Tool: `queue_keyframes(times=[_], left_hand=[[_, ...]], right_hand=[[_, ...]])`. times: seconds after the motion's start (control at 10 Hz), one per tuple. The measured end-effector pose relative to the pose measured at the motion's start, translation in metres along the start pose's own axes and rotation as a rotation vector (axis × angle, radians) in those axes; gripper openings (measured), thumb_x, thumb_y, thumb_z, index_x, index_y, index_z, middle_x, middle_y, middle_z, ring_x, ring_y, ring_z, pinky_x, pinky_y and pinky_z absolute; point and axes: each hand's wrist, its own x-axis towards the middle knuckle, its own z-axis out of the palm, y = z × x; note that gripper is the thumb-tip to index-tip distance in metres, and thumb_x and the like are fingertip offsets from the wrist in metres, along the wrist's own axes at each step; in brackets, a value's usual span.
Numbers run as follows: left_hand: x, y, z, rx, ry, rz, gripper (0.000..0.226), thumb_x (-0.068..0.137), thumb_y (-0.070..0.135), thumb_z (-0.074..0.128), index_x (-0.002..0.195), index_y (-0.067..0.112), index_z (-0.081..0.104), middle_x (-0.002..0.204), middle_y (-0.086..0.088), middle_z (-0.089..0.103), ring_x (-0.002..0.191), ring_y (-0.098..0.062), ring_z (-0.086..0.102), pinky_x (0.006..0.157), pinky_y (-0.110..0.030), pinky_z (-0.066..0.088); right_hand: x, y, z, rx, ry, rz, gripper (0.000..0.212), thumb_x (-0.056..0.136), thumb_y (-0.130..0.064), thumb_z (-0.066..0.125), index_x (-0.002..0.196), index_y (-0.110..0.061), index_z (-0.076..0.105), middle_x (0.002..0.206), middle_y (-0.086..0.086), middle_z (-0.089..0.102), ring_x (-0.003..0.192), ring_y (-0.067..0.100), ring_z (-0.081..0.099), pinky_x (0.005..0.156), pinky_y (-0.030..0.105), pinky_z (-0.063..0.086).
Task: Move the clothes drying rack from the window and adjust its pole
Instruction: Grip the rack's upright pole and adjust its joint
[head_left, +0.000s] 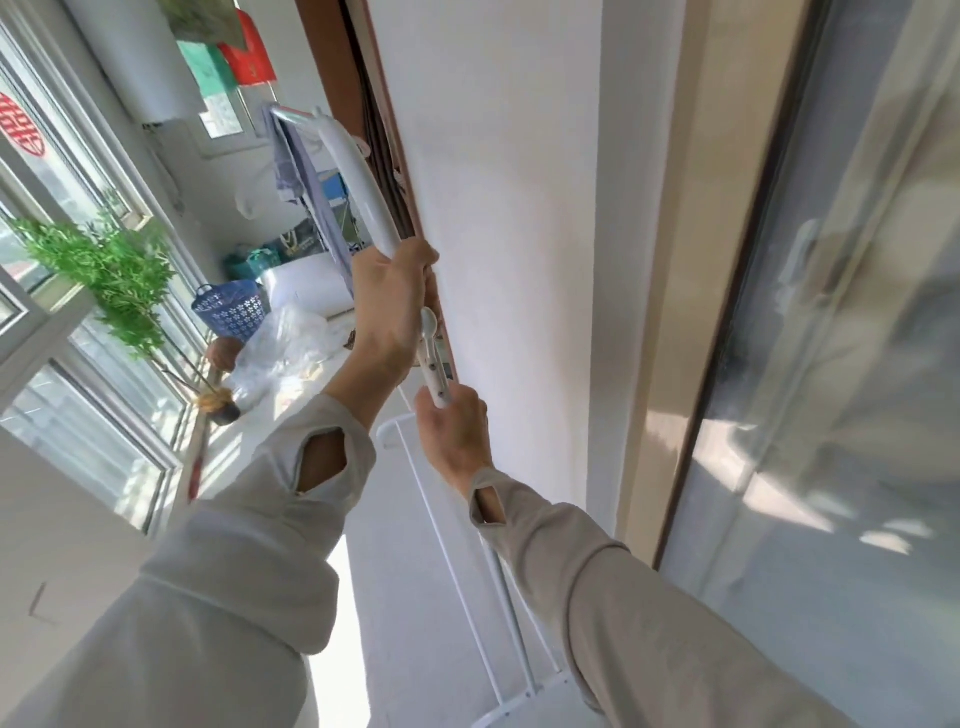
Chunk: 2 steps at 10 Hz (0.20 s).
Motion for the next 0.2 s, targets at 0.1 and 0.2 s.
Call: queue_keyframes(times=[0.1, 0.2], left_hand=[[0.002, 0.005, 0.000, 0.068, -0.003, 0.012, 0.048, 0.093, 0.018, 0.054, 0.045, 0.020, 0.049, 0.039, 0.005, 0.044, 0.035, -0.015, 0.040, 0.045, -0.030, 0.040], [-0.005, 0.011, -0.008, 0.243, -0.081, 0.011, 0.054, 0.100, 0.043, 0.055, 0.070, -0.001, 0.062, 0.057, -0.007, 0.062, 0.047, -0.017, 0.060, 0.058, -0.028, 0.053]], right_hand=[[-0.001, -0.004, -0.005, -0.034, -0.093, 0.039, 0.027, 0.075, -0.046, 0.048, 0.066, -0.020, 0.045, 0.055, -0.003, 0.052, 0.057, 0.020, 0.050, 0.052, 0.031, 0.035], [-0.009, 0.000, -0.030, -0.073, -0.241, 0.126, 0.056, 0.064, -0.060, 0.063, 0.102, -0.020, 0.049, 0.086, -0.010, 0.067, 0.086, 0.015, 0.062, 0.068, 0.032, 0.047]])
